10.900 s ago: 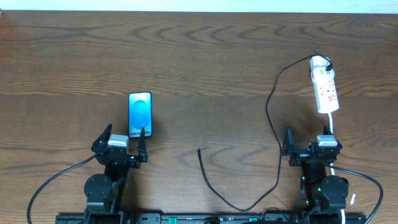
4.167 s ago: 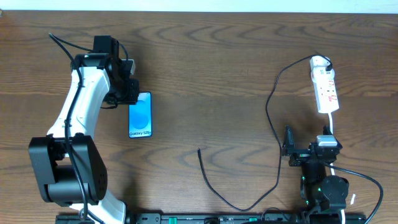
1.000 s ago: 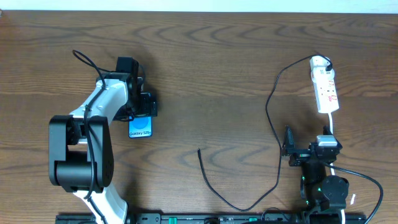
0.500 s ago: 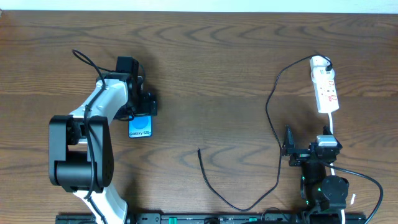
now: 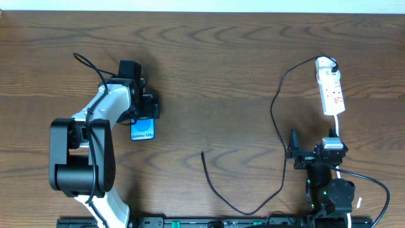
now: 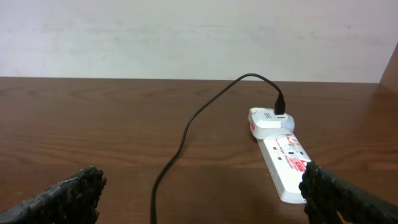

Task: Plug charger to phone and switch on socket
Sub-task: 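Close the left gripper on the phone's sides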

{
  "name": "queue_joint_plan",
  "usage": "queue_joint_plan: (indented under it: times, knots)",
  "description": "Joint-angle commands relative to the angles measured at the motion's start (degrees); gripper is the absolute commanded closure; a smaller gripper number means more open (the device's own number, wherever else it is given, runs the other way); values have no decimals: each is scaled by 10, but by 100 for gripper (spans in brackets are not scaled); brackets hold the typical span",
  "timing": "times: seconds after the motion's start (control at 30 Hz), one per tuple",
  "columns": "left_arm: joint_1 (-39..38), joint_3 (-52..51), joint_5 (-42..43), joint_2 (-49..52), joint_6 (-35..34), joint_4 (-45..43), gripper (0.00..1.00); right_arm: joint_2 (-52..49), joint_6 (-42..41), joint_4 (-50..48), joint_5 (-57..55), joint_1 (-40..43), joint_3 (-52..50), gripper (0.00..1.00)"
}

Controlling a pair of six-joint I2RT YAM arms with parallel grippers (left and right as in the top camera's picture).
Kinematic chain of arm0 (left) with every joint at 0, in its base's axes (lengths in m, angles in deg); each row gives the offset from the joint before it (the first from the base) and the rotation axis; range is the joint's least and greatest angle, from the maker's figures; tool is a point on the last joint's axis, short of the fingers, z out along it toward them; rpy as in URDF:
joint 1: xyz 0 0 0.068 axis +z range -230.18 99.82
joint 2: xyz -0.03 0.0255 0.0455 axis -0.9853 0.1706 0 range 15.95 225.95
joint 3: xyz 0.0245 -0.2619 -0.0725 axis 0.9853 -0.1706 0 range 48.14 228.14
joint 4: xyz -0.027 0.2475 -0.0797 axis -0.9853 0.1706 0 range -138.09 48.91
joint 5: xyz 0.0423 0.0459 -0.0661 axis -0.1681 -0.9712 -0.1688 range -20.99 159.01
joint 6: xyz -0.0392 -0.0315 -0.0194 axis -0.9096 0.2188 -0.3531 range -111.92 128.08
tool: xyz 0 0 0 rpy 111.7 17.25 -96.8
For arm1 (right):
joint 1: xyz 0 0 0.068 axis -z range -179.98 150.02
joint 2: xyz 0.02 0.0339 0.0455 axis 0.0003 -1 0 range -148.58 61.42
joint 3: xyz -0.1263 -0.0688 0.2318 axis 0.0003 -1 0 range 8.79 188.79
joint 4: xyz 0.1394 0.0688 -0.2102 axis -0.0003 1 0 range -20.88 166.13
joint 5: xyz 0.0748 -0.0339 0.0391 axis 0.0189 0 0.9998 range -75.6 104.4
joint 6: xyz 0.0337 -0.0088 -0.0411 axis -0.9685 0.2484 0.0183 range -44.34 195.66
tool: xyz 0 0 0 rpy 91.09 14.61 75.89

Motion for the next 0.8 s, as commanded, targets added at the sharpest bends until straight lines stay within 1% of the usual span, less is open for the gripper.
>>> queue_joint_plan:
  times: [0.0,0.07,0.17,0.27,0.77]
  knots:
    - [1,-17,-24,8,-1,0,4,4,2,2,3,-5,-1,1]
    - [-2,-17,-24,8,5,2,4,4,3,2,3,-5,-1,1]
    - [-18,-17,-25,8,33,2,4,4,3,2,3,-5,-1,1]
    - [-28,-17,-30,8,33,-2,4,4,3,2,3,-5,-1,1]
    - [-28,-22,-30,8,13,14,4,4,3,2,3,-5,-1,1]
